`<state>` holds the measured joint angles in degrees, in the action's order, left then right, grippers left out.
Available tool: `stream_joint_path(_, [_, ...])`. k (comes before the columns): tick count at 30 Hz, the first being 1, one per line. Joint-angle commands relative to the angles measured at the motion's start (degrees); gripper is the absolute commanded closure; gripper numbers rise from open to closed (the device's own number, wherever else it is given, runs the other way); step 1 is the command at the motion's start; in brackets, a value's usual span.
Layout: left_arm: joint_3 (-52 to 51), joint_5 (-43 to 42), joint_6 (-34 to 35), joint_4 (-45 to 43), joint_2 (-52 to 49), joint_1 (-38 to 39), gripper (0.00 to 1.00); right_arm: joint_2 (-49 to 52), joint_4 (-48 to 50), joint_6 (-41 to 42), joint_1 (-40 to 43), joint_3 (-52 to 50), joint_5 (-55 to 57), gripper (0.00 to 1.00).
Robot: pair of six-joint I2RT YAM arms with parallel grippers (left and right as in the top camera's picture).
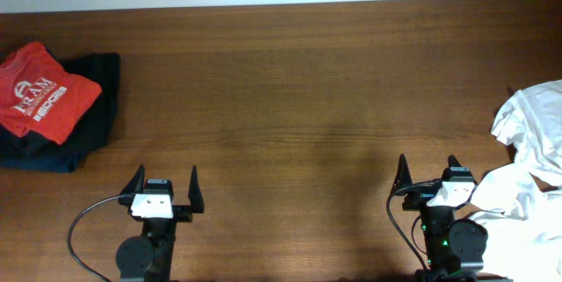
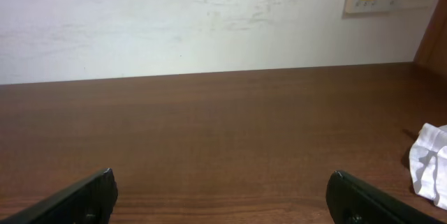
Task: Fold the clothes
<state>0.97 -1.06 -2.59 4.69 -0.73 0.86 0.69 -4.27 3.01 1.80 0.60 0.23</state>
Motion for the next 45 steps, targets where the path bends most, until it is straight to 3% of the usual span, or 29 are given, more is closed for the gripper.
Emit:
stream_joint_path(1, [-0.46, 0.42, -0.90, 0.02, 0.39, 0.26, 0.01, -0.37, -0.42, 0.42, -0.31, -0.28, 0.90, 0.01])
stream_joint_path(34, [-0.46, 0.42, -0.90, 0.04, 0.37, 0.22, 0.01, -0.37, -0.42, 0.44, -0.31, -0.28, 0.61, 0.01])
stream_joint_path(37, [-0.46, 0.42, 1.44, -0.11, 0.37, 0.20, 0.01, -0.37, -0.42, 6.51, -0.31, -0.17, -0.28, 0.01])
stream_joint_path(41, [2.25, 0.42, 3.04, 0.11, -1.86, 0.22, 0.01, 2.54, -10.23, 4.02, -0.28, 8.26, -0.72, 0.01])
stream_joint_path(45, [17.11, 0.42, 3.04, 6.49, -20.55, 0.22, 0.01, 21.73, -22.99, 1.84, -0.28, 26.27, 3.50, 0.01])
